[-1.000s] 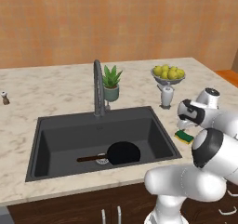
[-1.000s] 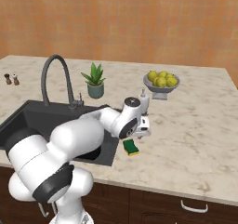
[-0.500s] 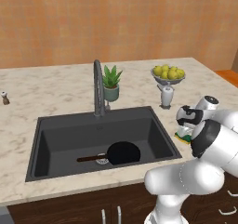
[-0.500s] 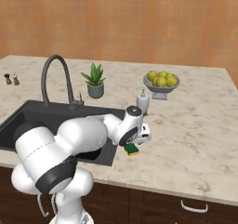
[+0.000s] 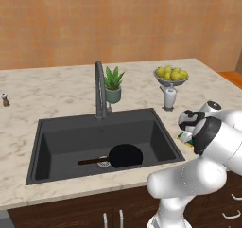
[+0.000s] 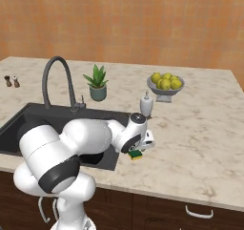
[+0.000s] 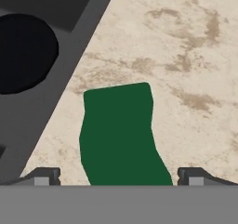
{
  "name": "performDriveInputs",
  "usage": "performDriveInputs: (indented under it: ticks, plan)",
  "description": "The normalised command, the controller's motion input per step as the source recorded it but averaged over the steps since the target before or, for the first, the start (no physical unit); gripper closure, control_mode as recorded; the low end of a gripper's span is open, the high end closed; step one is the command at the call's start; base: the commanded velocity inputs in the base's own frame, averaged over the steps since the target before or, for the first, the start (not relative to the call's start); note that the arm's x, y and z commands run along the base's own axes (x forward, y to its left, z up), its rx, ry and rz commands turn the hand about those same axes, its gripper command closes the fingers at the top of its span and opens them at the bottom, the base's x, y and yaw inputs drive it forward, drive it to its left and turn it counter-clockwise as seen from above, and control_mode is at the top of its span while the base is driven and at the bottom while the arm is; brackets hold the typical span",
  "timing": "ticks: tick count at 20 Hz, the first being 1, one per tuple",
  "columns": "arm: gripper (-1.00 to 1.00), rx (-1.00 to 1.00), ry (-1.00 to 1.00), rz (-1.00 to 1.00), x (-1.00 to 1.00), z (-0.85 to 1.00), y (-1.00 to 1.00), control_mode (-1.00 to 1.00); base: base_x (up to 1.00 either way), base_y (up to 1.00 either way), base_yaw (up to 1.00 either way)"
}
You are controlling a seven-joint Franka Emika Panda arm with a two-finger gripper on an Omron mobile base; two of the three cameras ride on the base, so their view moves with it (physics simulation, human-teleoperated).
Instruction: Pick the pan and sponge and place them into the sink. Then turn on the water.
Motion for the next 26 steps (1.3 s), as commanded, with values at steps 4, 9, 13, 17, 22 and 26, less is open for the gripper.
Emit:
performDriveInputs:
  ticks: [4,9,13,17,22,26]
  plan:
    - [-1.0,0.0,0.0,0.04,0.0,-0.03,-0.01,-1.0,0.0,0.0,0.0]
    - [-1.0,0.0,0.0,0.02,0.17,-0.12,0.0,-1.0,0.0,0.0,0.0]
    - [-1.0,0.0,0.0,0.03,0.07,-0.18,0.0,-1.0,0.0,0.0,0.0]
    - [-1.0,0.0,0.0,0.04,0.0,-0.2,0.0,-1.0,0.0,0.0,0.0]
    - [1.0,0.0,0.0,0.02,0.0,-0.11,0.0,-1.0,0.0,0.0,0.0]
    - [1.0,0.0,0.0,0.0,0.0,0.0,0.0,-1.0,0.0,0.0,0.0]
